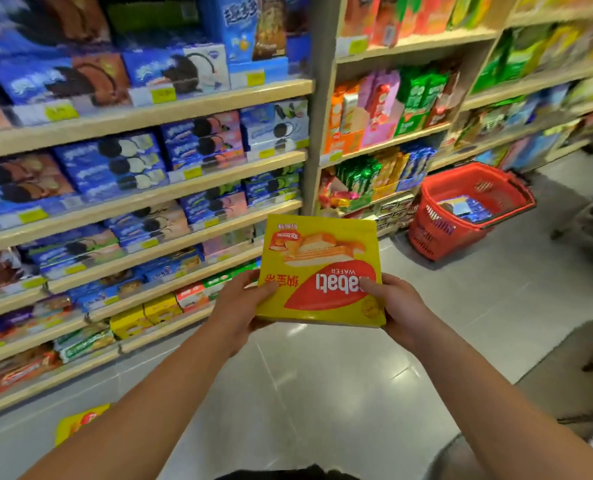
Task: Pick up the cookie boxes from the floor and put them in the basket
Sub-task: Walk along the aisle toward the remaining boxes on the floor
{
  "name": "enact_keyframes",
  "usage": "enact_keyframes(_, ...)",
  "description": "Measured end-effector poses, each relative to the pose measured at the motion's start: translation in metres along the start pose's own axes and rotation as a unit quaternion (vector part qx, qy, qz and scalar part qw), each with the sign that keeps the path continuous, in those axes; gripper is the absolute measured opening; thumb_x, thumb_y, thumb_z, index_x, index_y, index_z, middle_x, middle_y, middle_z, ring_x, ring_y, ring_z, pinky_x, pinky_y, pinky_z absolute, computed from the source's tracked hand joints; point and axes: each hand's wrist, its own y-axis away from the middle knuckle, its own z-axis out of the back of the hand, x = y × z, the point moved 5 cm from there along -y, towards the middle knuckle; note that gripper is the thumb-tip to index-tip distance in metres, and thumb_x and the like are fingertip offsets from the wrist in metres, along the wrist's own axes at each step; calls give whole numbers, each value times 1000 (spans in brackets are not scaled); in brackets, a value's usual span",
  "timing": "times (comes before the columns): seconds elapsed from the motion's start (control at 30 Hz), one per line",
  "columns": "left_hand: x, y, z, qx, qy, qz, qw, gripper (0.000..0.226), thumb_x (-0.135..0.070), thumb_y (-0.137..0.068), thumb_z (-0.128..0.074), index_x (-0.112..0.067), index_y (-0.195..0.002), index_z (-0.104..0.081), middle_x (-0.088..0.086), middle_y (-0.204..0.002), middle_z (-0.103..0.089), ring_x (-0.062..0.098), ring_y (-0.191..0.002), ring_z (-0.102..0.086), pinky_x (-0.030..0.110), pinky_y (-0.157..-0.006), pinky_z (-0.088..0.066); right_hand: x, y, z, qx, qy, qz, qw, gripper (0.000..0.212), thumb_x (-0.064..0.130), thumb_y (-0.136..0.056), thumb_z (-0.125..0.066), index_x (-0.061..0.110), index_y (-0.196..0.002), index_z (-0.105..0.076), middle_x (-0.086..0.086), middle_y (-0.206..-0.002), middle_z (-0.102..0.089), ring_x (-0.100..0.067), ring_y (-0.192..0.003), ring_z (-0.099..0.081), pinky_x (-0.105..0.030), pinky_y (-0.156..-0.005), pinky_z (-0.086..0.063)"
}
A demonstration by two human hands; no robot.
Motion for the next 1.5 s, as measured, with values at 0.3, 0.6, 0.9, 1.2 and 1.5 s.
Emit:
enact_keyframes(0.3, -62, -73, -197, 92, -34, -23, 995, 25, -14, -91, -65, -23, -113, -60, 6, -99, -74, 18, -74, -71, 31, -58, -56, 102, -59, 155, -65, -63, 54, 994, 26, 11, -90, -66, 7, -115, -65, -13, -106, -74, -32, -96, -72, -47, -85, -57)
enact_keyframes(0.6, -112, -209, -362, 196, -60, -4, 979, 19, -10, -92, -61, -17, -110, -61, 6, -88, -75, 19, -66, -67, 28, -53, -53, 192, -163, 273, -164, -57, 75, 982, 27, 13, -90, -66, 3, -116, -66, -15, -105, -74, -34, -97, -70, -43, -82, -58)
enact_keyframes(0.9, -151, -309, -506, 288, -91, 34, 953, 16, -5, -93, -58, -14, -105, -64, 6, -86, -75, 17, -66, -69, 30, -57, -54, 262, -226, 364, -259, -84, 76, 959, 21, 11, -90, -66, 4, -110, -67, -6, -90, -76, -18, -74, -72, -27, -59, -54)
enact_keyframes(1.2, -142, -383, -618, 284, -96, 52, 953, 15, -6, -94, -57, -10, -107, -62, 9, -86, -75, 18, -63, -69, 34, -62, -57, 303, -307, 466, -266, -87, 64, 958, 24, 11, -90, -66, 2, -113, -66, -11, -97, -76, -24, -83, -73, -29, -66, -55)
enact_keyframes(1.5, -117, -436, -780, 236, -84, 45, 967, 26, -10, -91, -63, -10, -117, -57, 12, -96, -74, 23, -71, -70, 48, -77, -55, 358, -389, 633, -225, -82, 29, 970, 19, 17, -92, -66, 6, -109, -64, -9, -95, -76, -26, -86, -74, -39, -79, -58)
